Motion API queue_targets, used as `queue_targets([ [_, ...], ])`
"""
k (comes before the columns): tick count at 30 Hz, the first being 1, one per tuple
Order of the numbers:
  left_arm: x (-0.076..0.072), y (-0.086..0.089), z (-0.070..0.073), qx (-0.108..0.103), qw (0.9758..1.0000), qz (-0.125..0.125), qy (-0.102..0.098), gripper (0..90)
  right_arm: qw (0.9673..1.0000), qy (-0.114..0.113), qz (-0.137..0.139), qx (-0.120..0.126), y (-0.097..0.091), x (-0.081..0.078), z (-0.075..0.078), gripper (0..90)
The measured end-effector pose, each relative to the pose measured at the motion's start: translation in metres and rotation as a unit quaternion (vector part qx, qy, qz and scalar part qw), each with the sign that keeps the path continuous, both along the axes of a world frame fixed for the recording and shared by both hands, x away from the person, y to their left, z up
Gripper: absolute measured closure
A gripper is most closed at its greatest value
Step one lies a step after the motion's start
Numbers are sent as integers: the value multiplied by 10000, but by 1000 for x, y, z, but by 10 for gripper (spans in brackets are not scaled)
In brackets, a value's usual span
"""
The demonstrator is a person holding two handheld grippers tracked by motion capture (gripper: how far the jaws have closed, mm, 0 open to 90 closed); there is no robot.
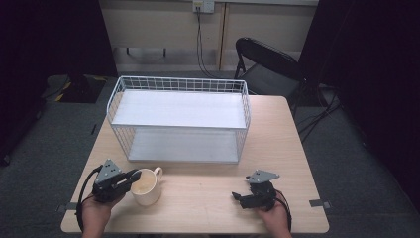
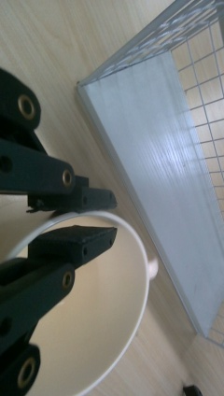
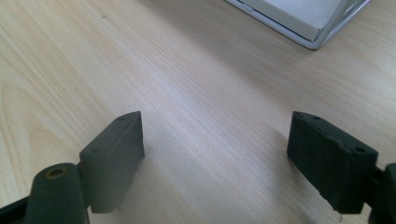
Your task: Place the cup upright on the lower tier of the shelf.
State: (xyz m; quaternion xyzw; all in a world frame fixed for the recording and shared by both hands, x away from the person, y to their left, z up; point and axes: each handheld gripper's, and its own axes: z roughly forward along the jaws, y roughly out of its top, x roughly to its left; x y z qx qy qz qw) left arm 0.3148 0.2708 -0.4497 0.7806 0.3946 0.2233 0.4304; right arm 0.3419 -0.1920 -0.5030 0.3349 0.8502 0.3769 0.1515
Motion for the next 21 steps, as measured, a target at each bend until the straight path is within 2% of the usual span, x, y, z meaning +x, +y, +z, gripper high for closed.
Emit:
queue_targets([
  [6, -1, -4, 2, 171, 9998, 41, -104, 818, 10000, 0, -1, 2, 0, 0, 0, 181],
  [9, -3, -5, 4, 293, 9993, 47, -232, 818, 10000, 0, 0, 0, 0, 0, 0, 181],
  [14, -3, -2, 6, 265, 9994, 101, -215, 819, 10000, 0, 0, 0, 0, 0, 0, 181],
  [21, -5, -1, 12, -22, 9994, 214, -259, 820, 10000, 1, -2, 1, 0, 0, 0, 181],
])
